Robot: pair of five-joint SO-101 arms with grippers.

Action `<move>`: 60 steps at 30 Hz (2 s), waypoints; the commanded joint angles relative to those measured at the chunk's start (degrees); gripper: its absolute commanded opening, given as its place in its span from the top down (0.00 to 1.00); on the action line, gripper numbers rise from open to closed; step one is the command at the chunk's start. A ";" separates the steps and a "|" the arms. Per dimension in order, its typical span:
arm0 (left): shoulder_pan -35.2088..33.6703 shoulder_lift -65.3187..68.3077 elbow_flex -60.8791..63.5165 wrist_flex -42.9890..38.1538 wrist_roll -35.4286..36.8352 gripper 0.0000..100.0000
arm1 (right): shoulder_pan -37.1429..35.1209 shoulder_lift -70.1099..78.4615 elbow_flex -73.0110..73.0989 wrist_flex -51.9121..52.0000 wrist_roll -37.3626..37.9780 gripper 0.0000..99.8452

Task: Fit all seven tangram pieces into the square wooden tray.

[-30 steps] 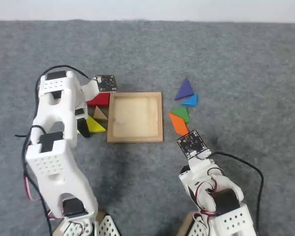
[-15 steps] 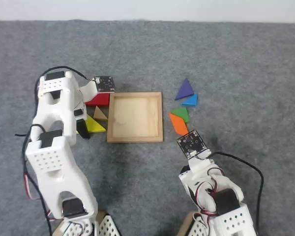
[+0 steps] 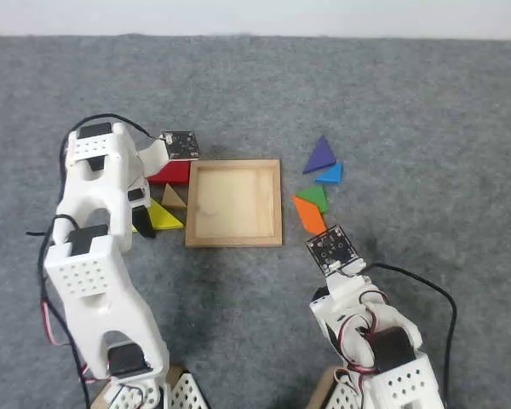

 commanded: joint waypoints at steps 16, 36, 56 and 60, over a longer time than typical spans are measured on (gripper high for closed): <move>1.67 -6.42 2.24 12.66 -4.84 0.74 | -0.75 -1.01 0.97 0.48 -0.53 0.99; 6.51 -6.42 1.98 5.36 -3.69 0.67 | -0.75 -1.01 0.97 0.48 -0.53 0.99; 2.02 -6.33 2.07 4.84 -5.19 0.68 | -0.75 -1.01 0.97 0.48 -0.53 0.99; 4.40 -6.33 2.15 4.92 -4.84 0.68 | -0.75 -1.01 0.97 0.48 -0.53 0.99</move>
